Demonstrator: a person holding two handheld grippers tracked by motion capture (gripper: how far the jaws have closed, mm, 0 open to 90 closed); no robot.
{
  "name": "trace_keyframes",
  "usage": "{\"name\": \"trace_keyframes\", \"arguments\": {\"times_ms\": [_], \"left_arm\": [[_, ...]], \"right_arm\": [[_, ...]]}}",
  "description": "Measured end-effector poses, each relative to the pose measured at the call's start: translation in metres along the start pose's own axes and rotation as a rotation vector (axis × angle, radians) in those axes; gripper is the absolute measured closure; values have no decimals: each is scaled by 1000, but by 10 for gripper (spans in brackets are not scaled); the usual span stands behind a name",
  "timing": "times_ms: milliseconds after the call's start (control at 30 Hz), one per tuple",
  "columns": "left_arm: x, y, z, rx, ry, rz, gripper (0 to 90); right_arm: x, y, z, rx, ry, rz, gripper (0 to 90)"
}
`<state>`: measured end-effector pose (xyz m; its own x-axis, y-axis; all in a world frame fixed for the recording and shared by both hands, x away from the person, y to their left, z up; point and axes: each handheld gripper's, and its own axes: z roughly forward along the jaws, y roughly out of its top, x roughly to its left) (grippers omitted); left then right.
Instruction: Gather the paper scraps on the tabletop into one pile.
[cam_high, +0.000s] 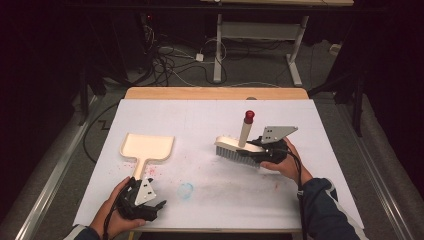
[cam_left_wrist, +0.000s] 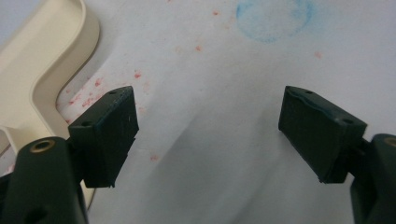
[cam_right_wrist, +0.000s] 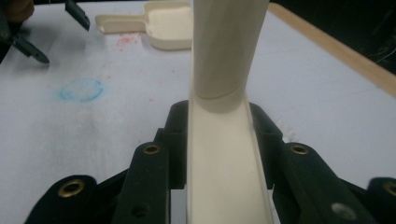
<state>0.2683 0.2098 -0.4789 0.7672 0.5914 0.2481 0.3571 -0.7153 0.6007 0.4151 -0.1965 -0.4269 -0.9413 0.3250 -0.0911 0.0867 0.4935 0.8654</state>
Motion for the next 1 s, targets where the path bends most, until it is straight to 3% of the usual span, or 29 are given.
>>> {"name": "trace_keyframes", "arguments": {"times_ms": [200,400,467,533,633,767,867,1000], "left_arm": [[0,0,-1,-4,4,-1,192],[0,0,-1,-6,4,-2,191],[0,0,-1,-5,5,-1,191],[0,0,-1,-8,6,-1,191],[0,0,-1,-9,8,-3,191],[0,0,-1,-8,9,-1,191],[0,0,0,-6,7,0,191],[0,1,0,-5,7,1,191]], "right_arm": [[2,15,-16,-54,-74,96,673],[8,28,-22,-74,-231,170,672],[8,29,-24,-92,-253,199,672],[9,30,-25,-95,-322,225,672],[6,28,-24,-64,-446,250,672],[-5,16,-19,-10,-563,291,672],[-12,5,-12,31,-619,338,672],[-16,-6,3,101,-666,347,673]]}}
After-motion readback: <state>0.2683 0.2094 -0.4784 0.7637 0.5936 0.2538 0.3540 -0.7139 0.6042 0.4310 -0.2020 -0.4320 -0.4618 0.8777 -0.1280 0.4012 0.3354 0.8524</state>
